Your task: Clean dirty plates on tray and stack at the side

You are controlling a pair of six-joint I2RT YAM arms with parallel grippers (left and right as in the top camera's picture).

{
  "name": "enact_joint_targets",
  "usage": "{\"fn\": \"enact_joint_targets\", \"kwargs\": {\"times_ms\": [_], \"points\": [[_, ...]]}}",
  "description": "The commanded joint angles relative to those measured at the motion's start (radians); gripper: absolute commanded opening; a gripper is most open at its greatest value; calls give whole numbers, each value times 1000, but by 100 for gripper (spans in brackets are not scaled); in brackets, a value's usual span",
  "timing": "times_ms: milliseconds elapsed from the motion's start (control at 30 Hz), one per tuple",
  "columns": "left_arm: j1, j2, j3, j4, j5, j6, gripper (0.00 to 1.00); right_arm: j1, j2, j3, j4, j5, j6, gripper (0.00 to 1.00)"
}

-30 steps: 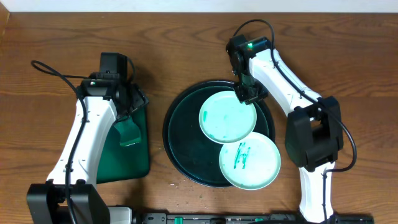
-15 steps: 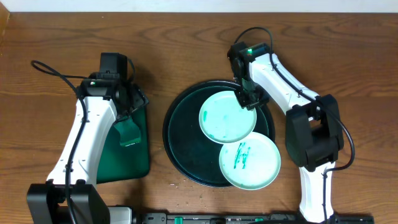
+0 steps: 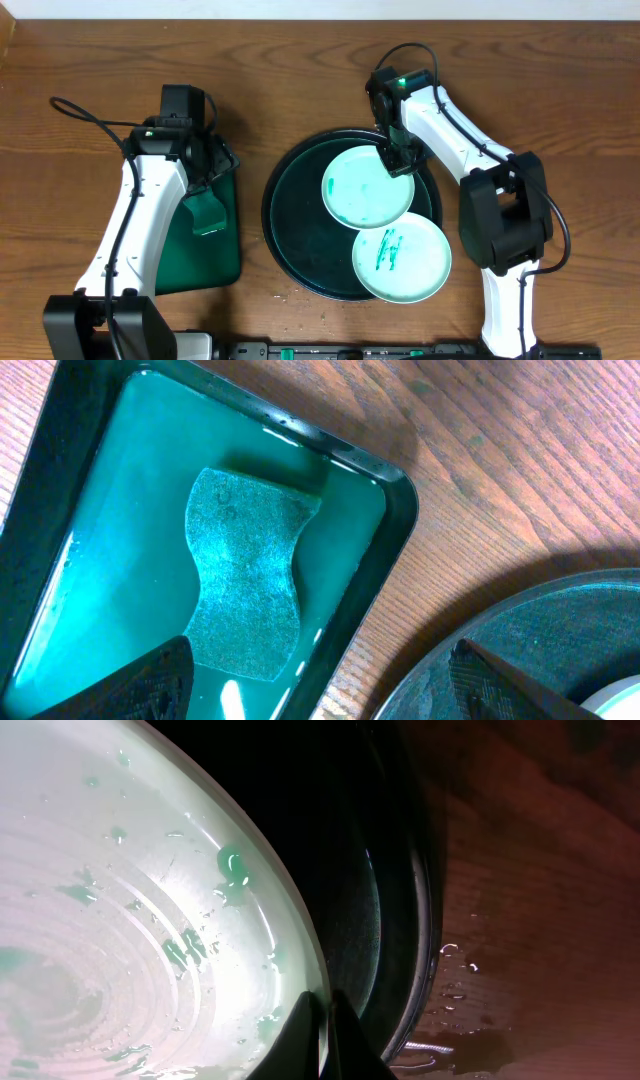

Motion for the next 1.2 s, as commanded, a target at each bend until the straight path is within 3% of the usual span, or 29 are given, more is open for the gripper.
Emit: {"fn": "enact_joint_targets", "kwargs": {"times_ms": [0, 1167], "points": [[5, -2, 14, -4, -2, 6, 82, -7, 5, -5, -1, 5, 0, 1], [5, -2, 14, 7, -2, 6, 82, 62, -51, 86, -5, 14, 49, 1]]}}
